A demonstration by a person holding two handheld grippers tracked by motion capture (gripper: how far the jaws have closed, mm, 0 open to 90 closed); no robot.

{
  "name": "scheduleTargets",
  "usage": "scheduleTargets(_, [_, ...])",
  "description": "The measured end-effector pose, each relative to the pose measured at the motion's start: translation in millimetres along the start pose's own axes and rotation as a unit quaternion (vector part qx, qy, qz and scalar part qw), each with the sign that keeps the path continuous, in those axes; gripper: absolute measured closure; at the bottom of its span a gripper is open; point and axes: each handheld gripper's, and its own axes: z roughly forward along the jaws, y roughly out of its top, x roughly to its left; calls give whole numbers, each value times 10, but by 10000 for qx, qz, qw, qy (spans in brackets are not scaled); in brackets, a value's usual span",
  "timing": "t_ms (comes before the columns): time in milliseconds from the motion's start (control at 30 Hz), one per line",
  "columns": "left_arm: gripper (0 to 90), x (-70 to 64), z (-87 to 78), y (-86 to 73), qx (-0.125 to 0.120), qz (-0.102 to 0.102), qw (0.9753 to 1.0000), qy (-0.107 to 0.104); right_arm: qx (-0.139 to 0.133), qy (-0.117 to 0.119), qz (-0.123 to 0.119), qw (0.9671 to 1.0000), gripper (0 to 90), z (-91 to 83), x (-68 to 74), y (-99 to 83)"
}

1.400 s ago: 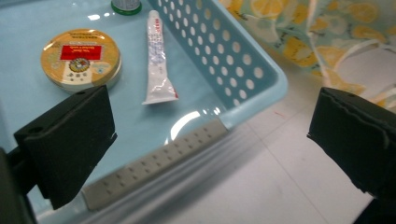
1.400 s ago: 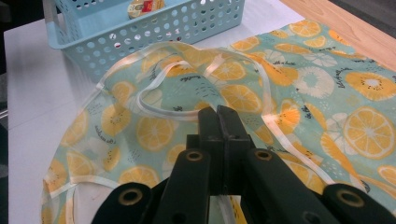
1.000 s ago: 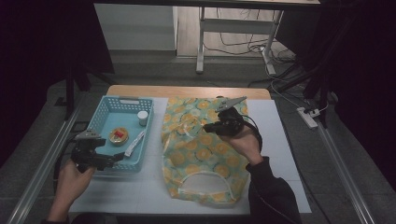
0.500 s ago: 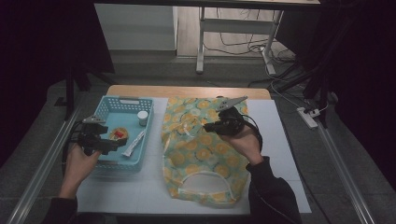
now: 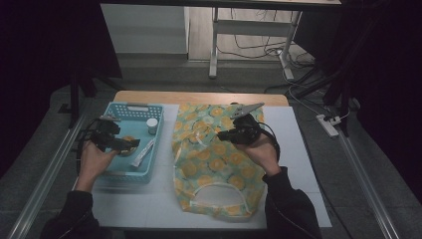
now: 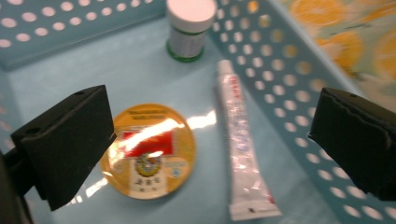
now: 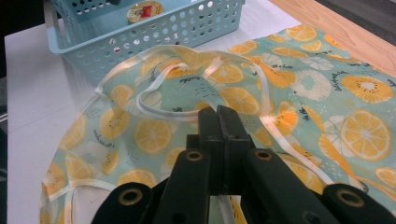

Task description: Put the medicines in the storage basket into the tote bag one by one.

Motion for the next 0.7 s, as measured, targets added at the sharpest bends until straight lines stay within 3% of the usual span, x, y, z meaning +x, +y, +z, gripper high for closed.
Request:
scheduleTargets(100, [0,44,68,27,120,-48,9998,117,-9,2,2,10000,900,-3,0,0])
scheduleTargets(367, [0,186,286,4,449,-254,9986,137,-14,15,1,10000,900,-5,-4,-2])
scheduleTargets(700, [0,256,465,-24,1116,-310,9928,306,-2,12,-8,10000,900,1,-6,-6])
